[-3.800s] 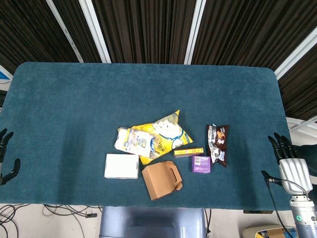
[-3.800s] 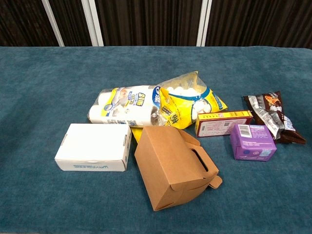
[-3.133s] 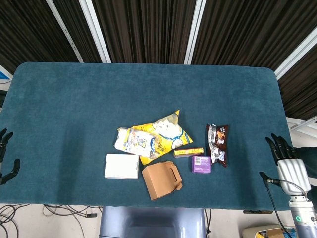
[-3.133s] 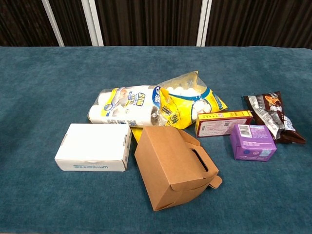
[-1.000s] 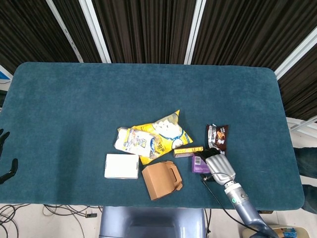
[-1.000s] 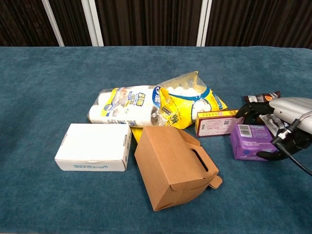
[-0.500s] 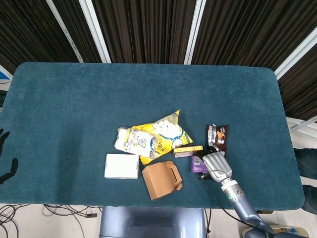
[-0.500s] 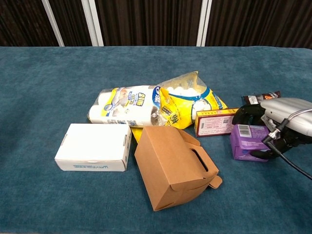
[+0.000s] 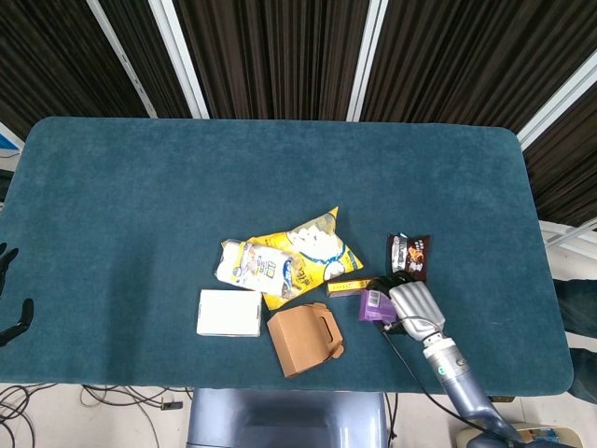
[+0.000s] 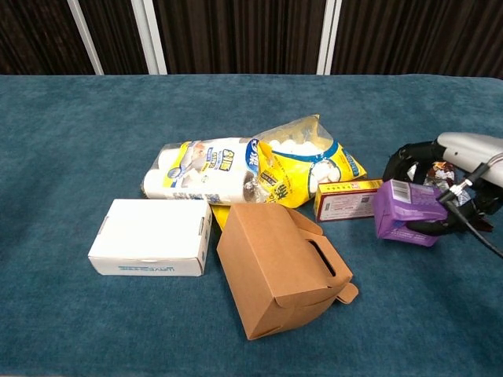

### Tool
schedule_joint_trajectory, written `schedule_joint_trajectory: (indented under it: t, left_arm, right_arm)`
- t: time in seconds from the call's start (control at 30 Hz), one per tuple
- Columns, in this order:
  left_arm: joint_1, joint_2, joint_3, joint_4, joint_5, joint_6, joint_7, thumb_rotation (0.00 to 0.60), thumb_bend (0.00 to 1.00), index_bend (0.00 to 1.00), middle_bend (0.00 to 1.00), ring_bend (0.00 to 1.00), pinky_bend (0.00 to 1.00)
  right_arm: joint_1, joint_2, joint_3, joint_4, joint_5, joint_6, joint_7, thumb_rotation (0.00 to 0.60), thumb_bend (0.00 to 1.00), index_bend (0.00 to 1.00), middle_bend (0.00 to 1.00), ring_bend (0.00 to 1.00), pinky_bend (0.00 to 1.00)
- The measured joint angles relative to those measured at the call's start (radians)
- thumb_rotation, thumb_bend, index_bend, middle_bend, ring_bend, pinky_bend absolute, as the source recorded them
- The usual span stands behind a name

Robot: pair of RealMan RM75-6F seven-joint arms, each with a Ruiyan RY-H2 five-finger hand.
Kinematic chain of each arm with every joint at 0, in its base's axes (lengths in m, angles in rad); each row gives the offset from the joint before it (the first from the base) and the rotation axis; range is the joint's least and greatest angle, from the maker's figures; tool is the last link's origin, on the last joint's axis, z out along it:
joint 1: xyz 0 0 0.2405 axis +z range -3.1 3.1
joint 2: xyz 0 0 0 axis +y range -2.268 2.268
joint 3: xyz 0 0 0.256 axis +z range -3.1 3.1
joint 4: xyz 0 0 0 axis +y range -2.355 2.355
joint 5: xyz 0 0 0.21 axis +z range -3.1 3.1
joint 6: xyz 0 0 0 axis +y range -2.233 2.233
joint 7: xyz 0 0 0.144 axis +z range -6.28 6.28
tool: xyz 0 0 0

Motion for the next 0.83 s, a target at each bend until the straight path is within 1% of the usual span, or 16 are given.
schedule_joint_trajectory:
  t: [0.2,0.4,0.53,0.63,0.83]
  left_arm:
    - [0.0,0.0,0.0,-0.003,0.001,0.0,0.004,0.6,0.47,0.01,0.0,0.03,0.01]
    - [0.0,0.0,0.0,-0.004,0.0,0.0,0.002,0.6,0.47,0.01,0.0,0.03,0.01]
    - [-0.001,0.0,0.0,-0.002,-0.001,-0.001,0.001,0.6,0.47,0.01,0.0,0.03,0.01]
    - [-0.001,0.001,-0.001,-0.003,-0.001,-0.001,0.001,0.6,0.47,0.01,0.0,0.03,0.01]
    - [-0.001,0.001,-0.001,-0.005,0.0,-0.001,0.005,0.6,0.47,0.01,0.0,0.03,0.01]
  right_arm:
    - [0.003,0.116,0.013,-0.106,-0.061,0.034,0.099,0.6,0.51,0.38,0.55,0.51,0.24]
    - [0.015,0.243,0.046,-0.219,-0.11,0.063,0.197,0.6,0.51,0.39,0.55,0.51,0.24]
    - [0.024,0.332,0.069,-0.279,-0.139,0.081,0.298,0.6,0.51,0.39,0.55,0.51,0.24]
    - [0.027,0.384,0.084,-0.311,-0.158,0.101,0.369,0.6,0.51,0.39,0.55,0.51,0.24]
    - [0.023,0.441,0.097,-0.347,-0.193,0.147,0.514,0.6,0.51,0.39,0.55,0.51,0.24]
